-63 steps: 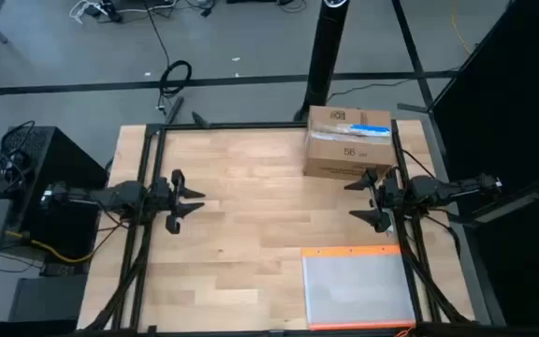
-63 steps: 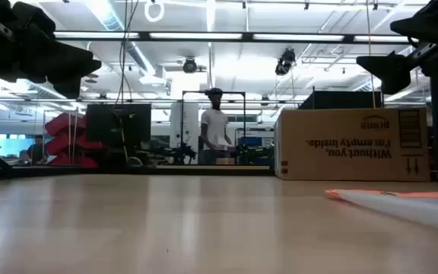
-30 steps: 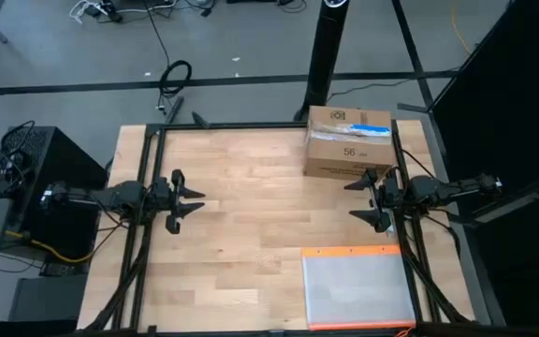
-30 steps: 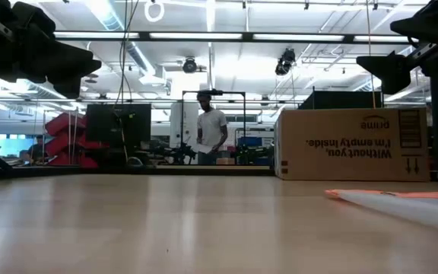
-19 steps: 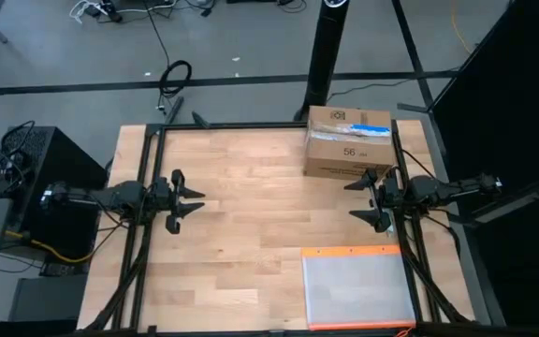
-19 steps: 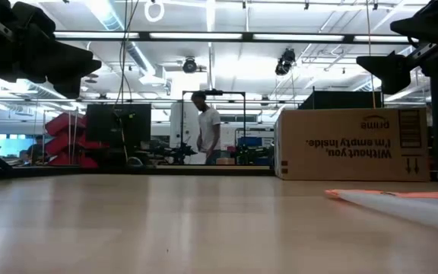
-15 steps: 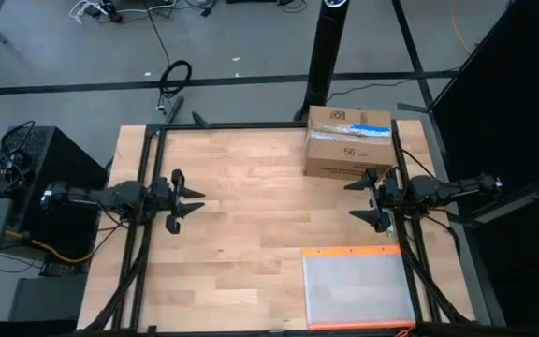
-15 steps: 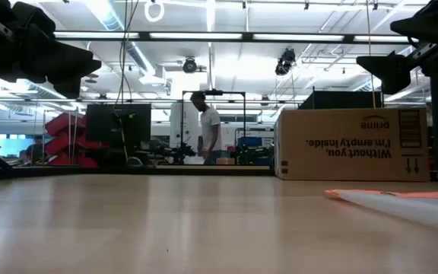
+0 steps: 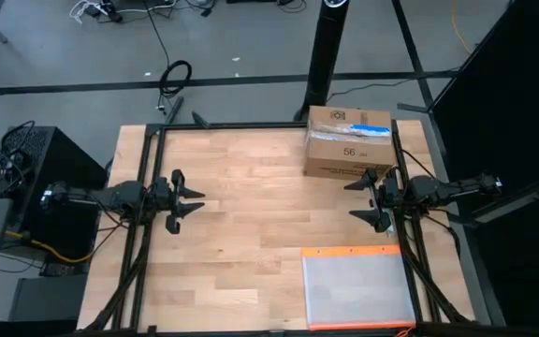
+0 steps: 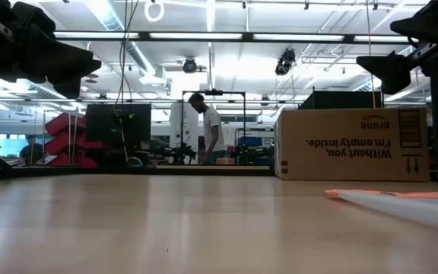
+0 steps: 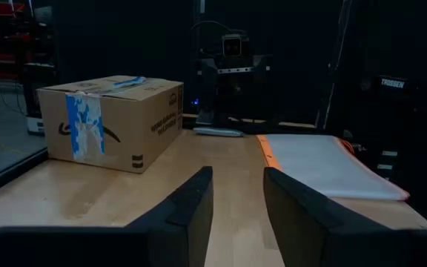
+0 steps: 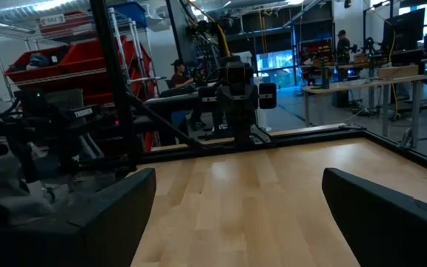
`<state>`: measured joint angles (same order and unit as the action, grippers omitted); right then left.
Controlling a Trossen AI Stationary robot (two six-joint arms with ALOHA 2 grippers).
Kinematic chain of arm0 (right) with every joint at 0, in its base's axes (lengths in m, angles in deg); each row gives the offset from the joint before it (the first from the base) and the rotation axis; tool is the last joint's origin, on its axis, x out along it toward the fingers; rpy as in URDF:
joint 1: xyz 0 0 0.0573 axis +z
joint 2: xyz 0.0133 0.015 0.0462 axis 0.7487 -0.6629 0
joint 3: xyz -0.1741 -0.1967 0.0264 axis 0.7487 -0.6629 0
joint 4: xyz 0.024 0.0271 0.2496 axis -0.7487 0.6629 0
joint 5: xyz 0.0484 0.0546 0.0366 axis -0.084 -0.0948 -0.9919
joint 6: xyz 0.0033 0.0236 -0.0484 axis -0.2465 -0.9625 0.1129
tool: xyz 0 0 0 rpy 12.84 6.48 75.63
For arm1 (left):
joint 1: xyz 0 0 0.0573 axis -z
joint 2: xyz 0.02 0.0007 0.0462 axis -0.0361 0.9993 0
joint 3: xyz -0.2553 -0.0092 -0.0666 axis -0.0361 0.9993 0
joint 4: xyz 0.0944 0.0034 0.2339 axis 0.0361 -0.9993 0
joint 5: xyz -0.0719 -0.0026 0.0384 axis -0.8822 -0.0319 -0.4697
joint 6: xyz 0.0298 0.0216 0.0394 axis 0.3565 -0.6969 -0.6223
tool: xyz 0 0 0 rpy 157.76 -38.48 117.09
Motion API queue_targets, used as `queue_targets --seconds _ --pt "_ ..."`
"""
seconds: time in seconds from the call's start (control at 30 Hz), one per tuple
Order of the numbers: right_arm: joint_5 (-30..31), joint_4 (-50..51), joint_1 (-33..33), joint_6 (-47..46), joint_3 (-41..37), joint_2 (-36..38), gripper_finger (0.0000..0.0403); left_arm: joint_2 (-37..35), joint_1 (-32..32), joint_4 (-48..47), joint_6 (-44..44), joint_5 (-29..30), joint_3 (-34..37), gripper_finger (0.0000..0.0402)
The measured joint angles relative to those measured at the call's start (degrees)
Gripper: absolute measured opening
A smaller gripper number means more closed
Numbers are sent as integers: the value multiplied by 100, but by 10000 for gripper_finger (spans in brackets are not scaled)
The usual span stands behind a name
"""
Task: Unpack boxes
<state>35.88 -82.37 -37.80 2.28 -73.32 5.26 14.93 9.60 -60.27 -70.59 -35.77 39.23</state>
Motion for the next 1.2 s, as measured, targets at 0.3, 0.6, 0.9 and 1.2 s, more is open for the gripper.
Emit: queue_targets --seconds 0.3,0.6,0.9,1.2 --pt "0 -1 2 2 1 2 369 -1 -1 1 -1 -1 1 115" --pt "159 -2 0 232 0 1 369 1 0 0 -2 -1 0 114" --pt "608 -46 -2 1023 1 0 369 1 -2 1 0 0 -1 113" --pt "941 -330 -4 1889 0 0 369 0 -1 0 0 -1 1 116"
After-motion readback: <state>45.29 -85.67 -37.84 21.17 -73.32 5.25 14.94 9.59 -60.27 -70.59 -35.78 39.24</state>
